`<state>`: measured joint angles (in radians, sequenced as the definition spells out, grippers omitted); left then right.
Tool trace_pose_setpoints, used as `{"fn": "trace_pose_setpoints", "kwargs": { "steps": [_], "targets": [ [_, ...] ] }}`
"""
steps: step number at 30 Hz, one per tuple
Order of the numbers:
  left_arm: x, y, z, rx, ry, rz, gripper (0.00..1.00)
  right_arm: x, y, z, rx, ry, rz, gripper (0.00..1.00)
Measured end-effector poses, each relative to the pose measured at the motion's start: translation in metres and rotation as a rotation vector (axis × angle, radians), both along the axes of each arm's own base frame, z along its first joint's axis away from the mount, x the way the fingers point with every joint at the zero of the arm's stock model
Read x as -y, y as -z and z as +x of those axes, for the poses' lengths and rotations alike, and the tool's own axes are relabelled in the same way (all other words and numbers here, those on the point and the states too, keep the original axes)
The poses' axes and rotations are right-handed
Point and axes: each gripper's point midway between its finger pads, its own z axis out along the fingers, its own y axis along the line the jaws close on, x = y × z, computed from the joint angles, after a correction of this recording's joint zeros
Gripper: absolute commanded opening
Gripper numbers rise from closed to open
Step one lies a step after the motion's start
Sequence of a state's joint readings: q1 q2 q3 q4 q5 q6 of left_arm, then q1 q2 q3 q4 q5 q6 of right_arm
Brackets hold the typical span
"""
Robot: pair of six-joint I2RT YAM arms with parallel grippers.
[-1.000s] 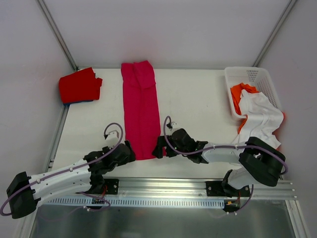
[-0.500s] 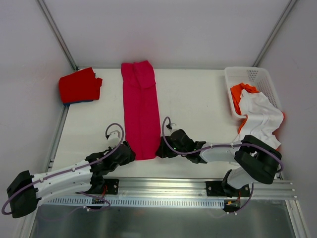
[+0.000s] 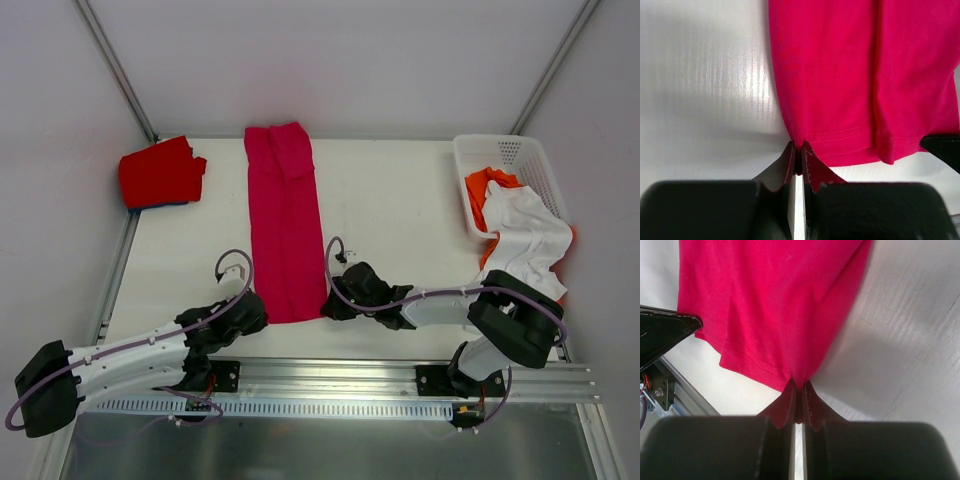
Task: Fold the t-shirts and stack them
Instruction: Fold the tshirt
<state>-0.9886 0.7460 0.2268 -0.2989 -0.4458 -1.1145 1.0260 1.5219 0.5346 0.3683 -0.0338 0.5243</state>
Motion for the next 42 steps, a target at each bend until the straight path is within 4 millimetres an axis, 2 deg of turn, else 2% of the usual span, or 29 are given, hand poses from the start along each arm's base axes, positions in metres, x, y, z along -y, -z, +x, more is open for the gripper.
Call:
{"fn": "trace_pose_setpoints", "kwargs": {
  "steps": [5,9,20,24,28,31,37,42],
  "targets": [
    [0.004,-0.001,0.001,-0.012,0.021,0.023,0.0,-0.001,0.0,-0.002,0.002,-0.006,-0.002,0.01],
    [0.013,-0.002,-0.004,-0.036,0.071,0.006,0.0,0.005,-0.003,-0.015,0.013,-0.018,-0.045,0.01],
    [0.044,-0.005,-0.054,-0.147,0.307,-0.096,0.0,0.038,-0.02,-0.065,0.059,-0.051,-0.191,0.01],
    [0.052,-0.011,-0.07,-0.189,0.377,-0.125,0.0,0.05,-0.019,-0.073,0.061,-0.042,-0.244,0.0],
    [0.068,-0.043,-0.072,-0.155,0.424,-0.187,0.0,0.06,-0.022,-0.068,0.075,-0.01,-0.302,0.0],
    [0.077,-0.067,-0.064,-0.093,0.424,-0.225,0.0,0.059,-0.035,-0.06,0.109,0.011,-0.323,0.01],
    [0.073,-0.079,-0.04,0.006,0.372,-0.159,0.0,0.033,-0.085,-0.032,0.23,0.03,-0.325,0.0],
    [0.069,-0.1,-0.017,0.117,0.315,-0.114,0.0,0.016,-0.103,-0.008,0.29,0.026,-0.359,0.01]
  ]
}}
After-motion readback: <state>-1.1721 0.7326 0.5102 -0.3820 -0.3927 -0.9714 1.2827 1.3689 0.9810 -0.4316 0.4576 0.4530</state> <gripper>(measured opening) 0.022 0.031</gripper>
